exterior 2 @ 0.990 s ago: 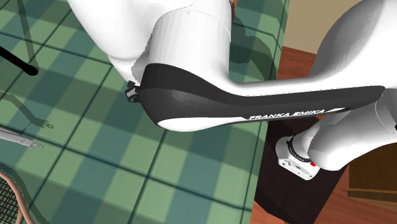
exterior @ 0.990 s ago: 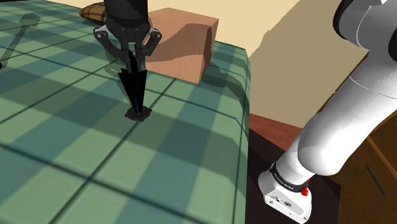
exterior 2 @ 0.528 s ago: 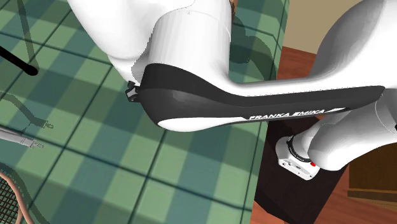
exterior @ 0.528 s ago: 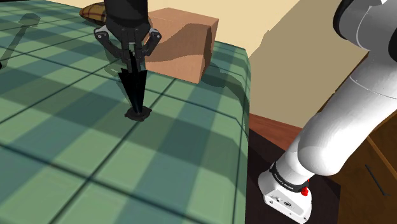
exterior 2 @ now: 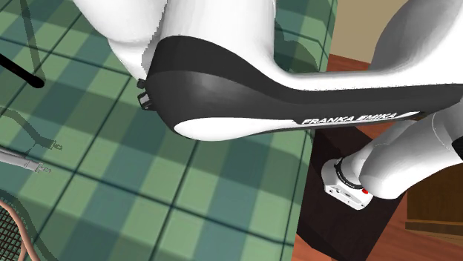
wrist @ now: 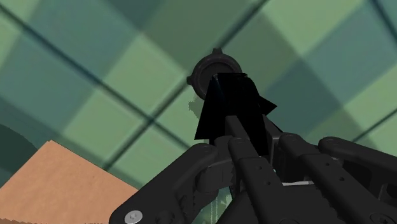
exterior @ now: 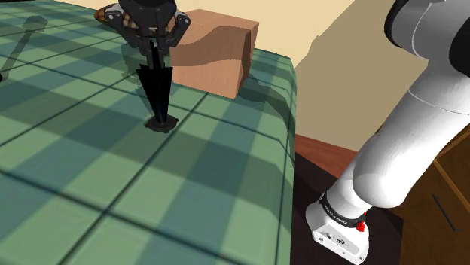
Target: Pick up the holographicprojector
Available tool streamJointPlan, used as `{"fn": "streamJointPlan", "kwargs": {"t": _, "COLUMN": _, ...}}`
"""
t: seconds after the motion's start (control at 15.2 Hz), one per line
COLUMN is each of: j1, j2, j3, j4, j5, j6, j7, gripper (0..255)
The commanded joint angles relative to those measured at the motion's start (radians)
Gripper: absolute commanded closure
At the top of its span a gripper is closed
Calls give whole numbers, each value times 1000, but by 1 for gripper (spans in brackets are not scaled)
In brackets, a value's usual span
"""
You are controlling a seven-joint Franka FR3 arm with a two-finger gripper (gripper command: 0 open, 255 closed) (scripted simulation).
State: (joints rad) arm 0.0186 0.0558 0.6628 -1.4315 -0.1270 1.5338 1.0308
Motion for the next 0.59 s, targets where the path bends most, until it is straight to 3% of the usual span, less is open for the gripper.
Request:
{"fn": "streamJointPlan", "kwargs": {"t": 0.0, "j1": 5, "j2": 13, "j3": 3, "j4": 41, "j5": -9, "j6": -32, "j7": 3, "gripper": 255}}
{"fn": "streamJointPlan", "kwargs": {"t": 0.4, "j1": 34, "j2": 74, "j3": 17, "j4": 193, "j5": -52, "j6": -138, "j7": 19, "gripper": 255}}
{"fn": "streamJointPlan", "kwargs": {"t": 0.53, "j1": 35, "j2": 75, "j3": 17, "j4": 197, "j5": -53, "j6": -141, "j7": 19, "gripper": 255}}
